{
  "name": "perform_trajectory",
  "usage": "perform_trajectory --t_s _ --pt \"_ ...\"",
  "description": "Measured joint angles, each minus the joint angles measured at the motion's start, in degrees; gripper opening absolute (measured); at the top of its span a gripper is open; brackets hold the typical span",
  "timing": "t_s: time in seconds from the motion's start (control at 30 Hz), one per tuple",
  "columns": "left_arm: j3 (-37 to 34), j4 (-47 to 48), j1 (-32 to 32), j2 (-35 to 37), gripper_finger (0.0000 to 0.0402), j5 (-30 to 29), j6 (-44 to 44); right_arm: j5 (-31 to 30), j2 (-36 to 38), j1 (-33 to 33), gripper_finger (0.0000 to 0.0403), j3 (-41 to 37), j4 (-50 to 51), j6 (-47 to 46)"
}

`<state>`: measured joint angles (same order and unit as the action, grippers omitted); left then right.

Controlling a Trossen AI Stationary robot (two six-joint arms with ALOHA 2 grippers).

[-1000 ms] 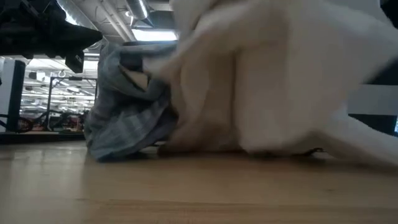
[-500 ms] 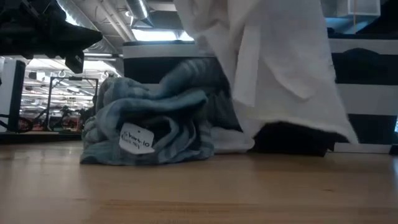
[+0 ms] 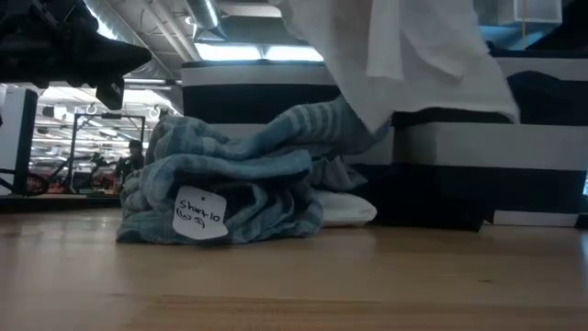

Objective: Sort clothes
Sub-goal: Put the white polo into the left blue laundry organizer

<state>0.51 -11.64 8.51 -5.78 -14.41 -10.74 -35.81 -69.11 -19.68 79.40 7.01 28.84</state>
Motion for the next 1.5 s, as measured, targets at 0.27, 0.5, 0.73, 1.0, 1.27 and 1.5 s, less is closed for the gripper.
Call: perform_trajectory --t_s 0.27,0.5,0.73,1.0,1.27,1.5 --pt "0.0 -0.2 0.0 0.0 0.0004 -1.3 0.0 7.0 -2.0 6.8 0.0049 0.0 -9.2 6.2" --pt "0.0 0.0 0.0 0.0 0.0004 -1.7 0.0 12.0 -5.2 16.0 0.0049 0.0 -23.3 10.8" --pt "0.0 0.1 0.0 0.0 0.0004 -2.0 -0.2 17.4 -8.2 25.0 0.0049 0.0 -41.0 13.9" --pt "0.0 0.3 0.0 0.0 0.0004 -2.2 -0.7 16.4 -9.1 34.9 0.0049 0.0 -47.7 13.9" --pt "0.0 0.3 0.0 0.0 0.0004 -2.4 -0.7 12.0 -9.9 42.0 0.0049 0.0 -28.4 4.8" --pt "0.0 0.4 0.0 0.0 0.0004 -2.4 -1.1 12.5 -14.1 43.9 0.0049 0.0 -6.8 -4.9"
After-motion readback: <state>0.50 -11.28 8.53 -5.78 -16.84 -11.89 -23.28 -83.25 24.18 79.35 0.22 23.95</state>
